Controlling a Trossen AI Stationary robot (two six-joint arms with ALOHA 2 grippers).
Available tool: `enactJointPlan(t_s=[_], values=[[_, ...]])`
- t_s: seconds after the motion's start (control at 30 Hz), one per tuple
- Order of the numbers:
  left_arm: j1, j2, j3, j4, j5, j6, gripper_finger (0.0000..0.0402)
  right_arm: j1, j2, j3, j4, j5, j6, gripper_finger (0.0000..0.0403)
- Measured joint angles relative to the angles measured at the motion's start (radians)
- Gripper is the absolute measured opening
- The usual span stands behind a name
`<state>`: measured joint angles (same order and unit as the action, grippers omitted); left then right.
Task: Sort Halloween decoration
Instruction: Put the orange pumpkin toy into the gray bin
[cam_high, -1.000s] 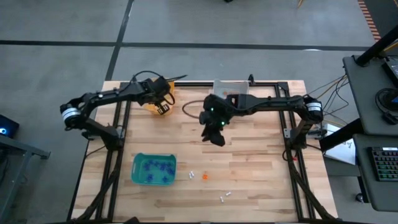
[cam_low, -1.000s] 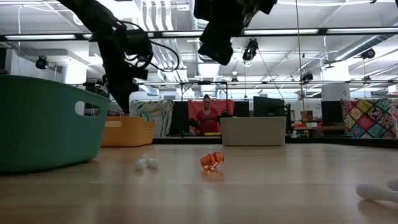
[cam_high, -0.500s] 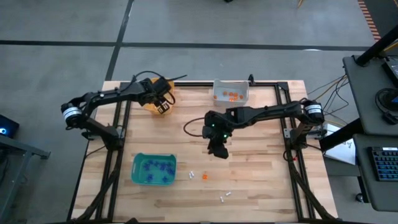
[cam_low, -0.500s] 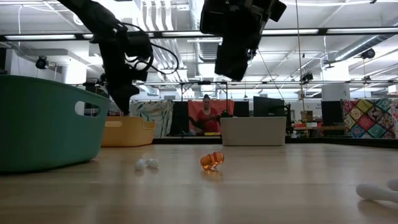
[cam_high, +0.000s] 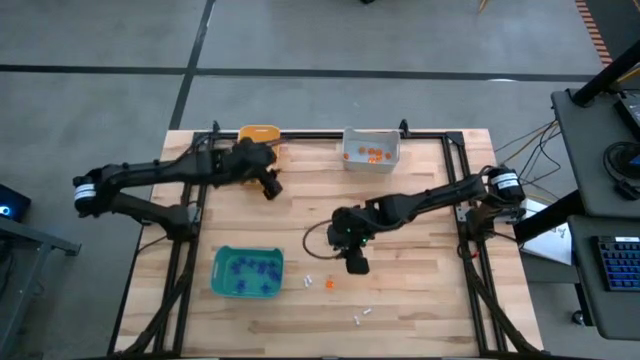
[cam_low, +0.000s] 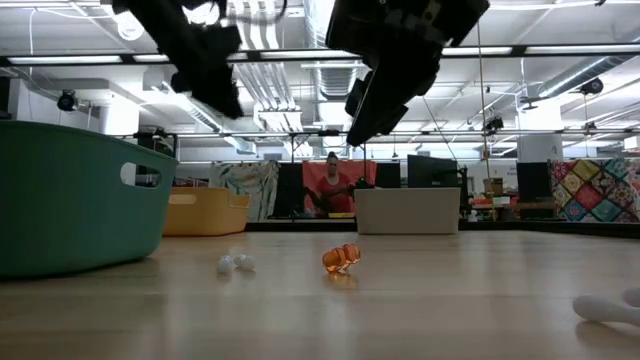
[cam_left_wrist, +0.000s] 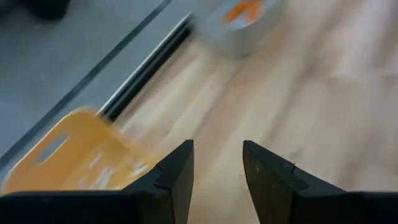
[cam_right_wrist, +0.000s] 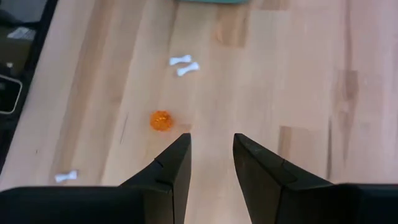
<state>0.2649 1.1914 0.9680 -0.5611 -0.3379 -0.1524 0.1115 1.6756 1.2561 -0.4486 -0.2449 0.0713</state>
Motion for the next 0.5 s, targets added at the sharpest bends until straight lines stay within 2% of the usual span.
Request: enactJointPlan(t_s=[0.23, 0.5], values=[[-0.231, -0.044, 0.000, 0.126, -0.011, -0.055, 0.0115, 0.070, 0.000, -0.016, 0.029, 0.010, -0.043, 0.0111], [-0.467, -0.042, -0.001, 0.242, -0.138, -0.113, 0.0115, 0.137, 0.008, -0.078, 0.147, 0.010, -0.084, 0.0109]])
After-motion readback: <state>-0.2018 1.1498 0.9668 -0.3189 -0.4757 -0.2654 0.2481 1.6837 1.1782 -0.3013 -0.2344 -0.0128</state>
